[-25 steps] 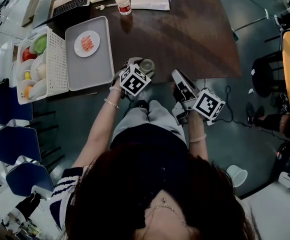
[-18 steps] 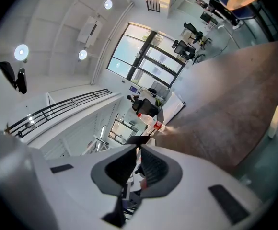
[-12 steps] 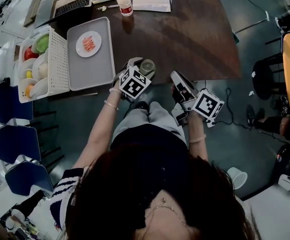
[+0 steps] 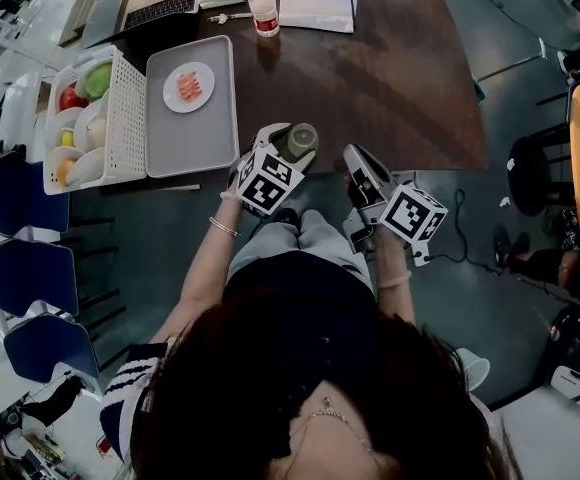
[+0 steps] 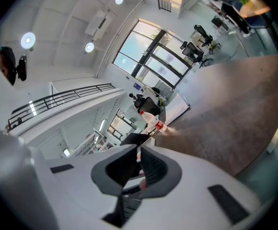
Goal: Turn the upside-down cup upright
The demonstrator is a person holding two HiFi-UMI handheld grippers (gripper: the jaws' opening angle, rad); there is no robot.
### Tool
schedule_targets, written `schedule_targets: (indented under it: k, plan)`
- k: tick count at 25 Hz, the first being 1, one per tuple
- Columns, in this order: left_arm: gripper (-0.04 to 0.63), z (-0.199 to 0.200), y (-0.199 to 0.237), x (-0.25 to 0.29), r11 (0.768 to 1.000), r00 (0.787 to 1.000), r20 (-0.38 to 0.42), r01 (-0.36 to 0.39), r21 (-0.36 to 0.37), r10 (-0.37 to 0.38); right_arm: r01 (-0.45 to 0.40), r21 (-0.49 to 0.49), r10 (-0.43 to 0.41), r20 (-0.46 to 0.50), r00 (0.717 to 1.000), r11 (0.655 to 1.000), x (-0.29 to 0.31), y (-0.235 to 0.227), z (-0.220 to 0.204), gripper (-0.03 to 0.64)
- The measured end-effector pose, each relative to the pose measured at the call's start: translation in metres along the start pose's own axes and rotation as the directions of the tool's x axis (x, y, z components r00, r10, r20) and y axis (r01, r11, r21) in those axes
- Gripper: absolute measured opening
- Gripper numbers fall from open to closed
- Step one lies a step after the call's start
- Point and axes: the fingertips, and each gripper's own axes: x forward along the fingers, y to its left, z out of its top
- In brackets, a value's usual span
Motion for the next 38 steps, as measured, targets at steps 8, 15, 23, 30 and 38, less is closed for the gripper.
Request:
schedule_targets:
  k: [8, 15, 23, 30, 38]
  plan:
    - [0.199, 0.025, 0.005, -0.041, 0.972, 0.981, 0.178, -0.032, -0.233, 0.075, 0.067, -0.226, -0.068, 0.005, 0.998, 0.972, 0.013, 0.01, 0.001, 0.031]
    - [0.17, 0.031, 0.012, -0.068, 0.94, 0.96, 0.251, -0.029, -0.339, 0.12, 0.106, -0.404, -0.127, -0.026, 0.992, 0.908, 0.027, 0.016, -0.005, 0.026]
    - [0.003, 0.035, 0.03, -0.09, 0.874, 0.917, 0.311, -0.075, -0.48, 0.25, 0.157, -0.515, -0.189, -0.011, 0.982, 0.843, 0.033, 0.016, -0.002, 0.02]
    - [0.003, 0.037, 0.034, -0.097, 0.868, 0.895, 0.35, -0.075, -0.49, 0.275, 0.176, -0.53, -0.213, -0.007, 0.977, 0.829, 0.033, 0.013, -0.002, 0.017]
    - [0.003, 0.039, 0.034, -0.098, 0.867, 0.884, 0.372, -0.068, -0.494, 0.281, 0.187, -0.538, -0.228, -0.01, 0.974, 0.822, 0.033, 0.013, -0.002, 0.017]
